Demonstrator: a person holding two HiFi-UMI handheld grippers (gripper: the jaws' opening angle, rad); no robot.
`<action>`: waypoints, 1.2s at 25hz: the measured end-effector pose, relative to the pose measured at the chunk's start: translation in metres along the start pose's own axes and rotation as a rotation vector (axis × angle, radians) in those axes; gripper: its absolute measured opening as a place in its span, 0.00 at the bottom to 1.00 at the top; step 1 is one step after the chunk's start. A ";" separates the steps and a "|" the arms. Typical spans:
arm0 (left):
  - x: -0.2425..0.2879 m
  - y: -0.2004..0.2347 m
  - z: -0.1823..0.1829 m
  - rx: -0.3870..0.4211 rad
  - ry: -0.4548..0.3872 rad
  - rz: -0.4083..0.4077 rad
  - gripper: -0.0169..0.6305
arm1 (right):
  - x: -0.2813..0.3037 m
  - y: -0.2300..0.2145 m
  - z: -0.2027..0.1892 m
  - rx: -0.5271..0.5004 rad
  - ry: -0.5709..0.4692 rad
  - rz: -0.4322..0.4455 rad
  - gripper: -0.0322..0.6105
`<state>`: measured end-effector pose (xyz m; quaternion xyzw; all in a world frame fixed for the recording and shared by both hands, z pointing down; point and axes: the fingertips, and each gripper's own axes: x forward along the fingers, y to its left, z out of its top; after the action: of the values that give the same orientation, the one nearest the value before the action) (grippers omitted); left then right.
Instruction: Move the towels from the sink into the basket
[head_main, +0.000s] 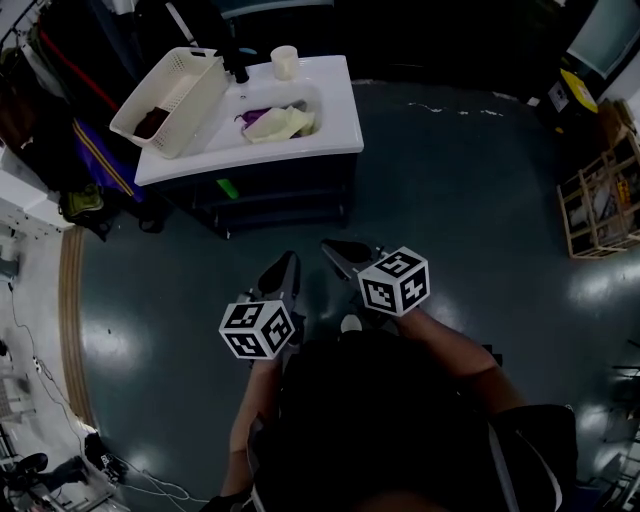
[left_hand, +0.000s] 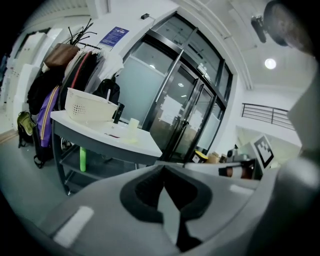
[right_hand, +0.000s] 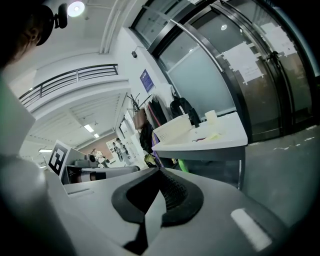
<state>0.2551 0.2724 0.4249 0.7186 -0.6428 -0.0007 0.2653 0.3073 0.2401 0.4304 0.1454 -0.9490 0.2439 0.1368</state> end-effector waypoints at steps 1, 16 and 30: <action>0.005 -0.002 0.001 0.000 -0.002 -0.001 0.03 | -0.001 -0.005 0.001 0.000 0.003 0.002 0.04; 0.040 -0.005 0.007 -0.004 0.007 -0.004 0.03 | 0.007 -0.037 0.009 0.007 0.018 0.024 0.04; 0.076 0.036 0.044 -0.008 0.006 -0.022 0.03 | 0.049 -0.060 0.040 0.022 0.017 -0.019 0.04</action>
<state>0.2200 0.1847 0.4264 0.7244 -0.6342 -0.0042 0.2701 0.2752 0.1596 0.4381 0.1536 -0.9437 0.2542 0.1455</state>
